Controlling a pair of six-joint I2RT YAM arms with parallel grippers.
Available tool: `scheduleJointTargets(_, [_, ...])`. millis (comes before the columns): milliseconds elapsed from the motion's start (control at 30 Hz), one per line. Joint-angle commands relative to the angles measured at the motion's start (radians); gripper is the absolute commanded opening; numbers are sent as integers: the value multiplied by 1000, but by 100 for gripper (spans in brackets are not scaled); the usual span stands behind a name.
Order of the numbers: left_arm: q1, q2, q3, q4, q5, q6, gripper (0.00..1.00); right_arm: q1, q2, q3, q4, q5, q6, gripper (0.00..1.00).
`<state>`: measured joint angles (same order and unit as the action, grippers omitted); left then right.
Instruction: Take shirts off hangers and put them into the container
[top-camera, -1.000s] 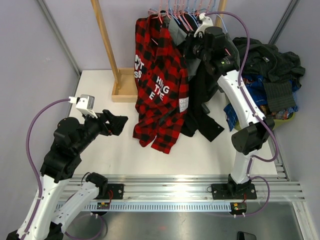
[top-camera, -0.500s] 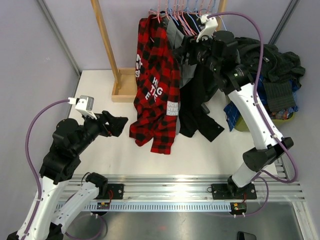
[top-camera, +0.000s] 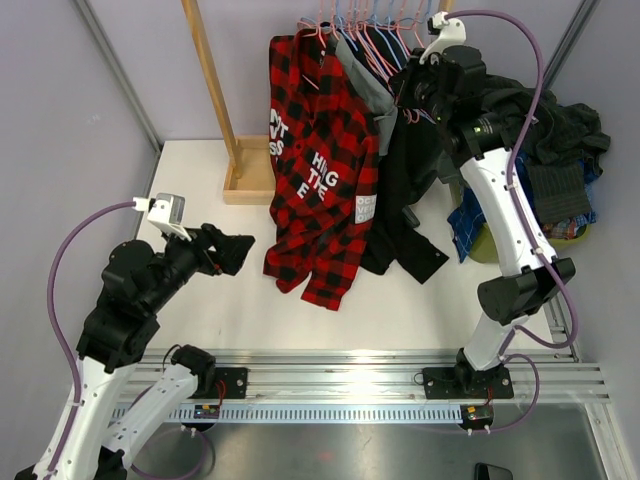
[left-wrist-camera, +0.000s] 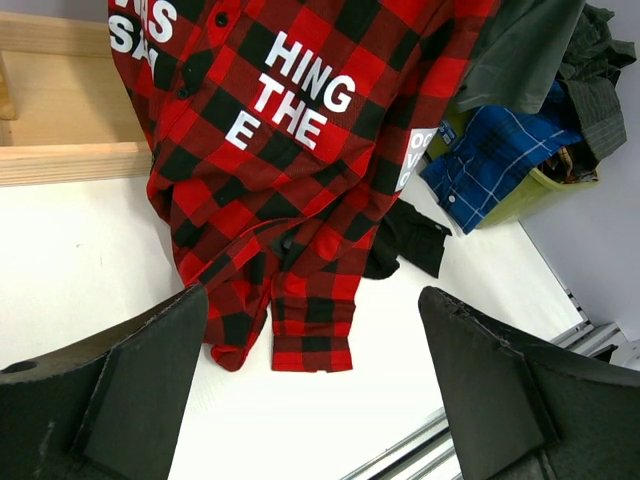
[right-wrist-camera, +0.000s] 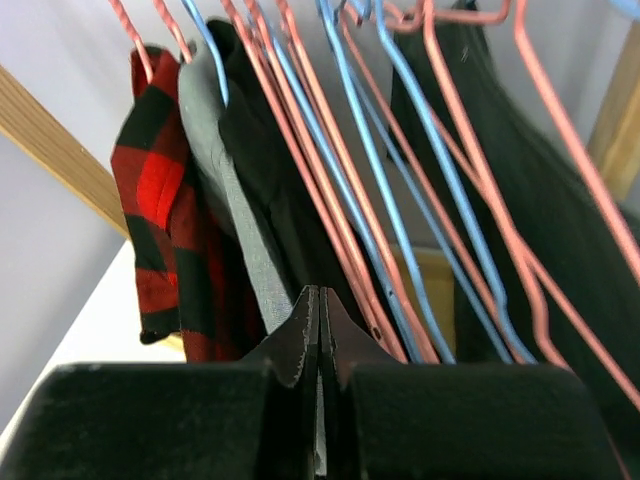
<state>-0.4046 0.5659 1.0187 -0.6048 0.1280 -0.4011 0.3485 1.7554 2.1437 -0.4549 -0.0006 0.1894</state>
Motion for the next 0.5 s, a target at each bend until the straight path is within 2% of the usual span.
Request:
scheduleJointTargets(0, [0, -15, -6, 8, 15, -8, 90, -6, 0, 13, 10, -73, 38, 0])
scheduleJointTargets(133, [0, -15, -8, 7, 15, -5, 91, -14, -7, -22, 16, -127, 50, 0])
scheduleJointTargets(267, [0, -14, -15, 10, 16, -8, 90, -22, 4, -64, 24, -338, 79, 0])
scheduleJointTargets(467, [0, -23, -20, -3, 10, -5, 90, -23, 98, -3, -59, -478, 108, 0])
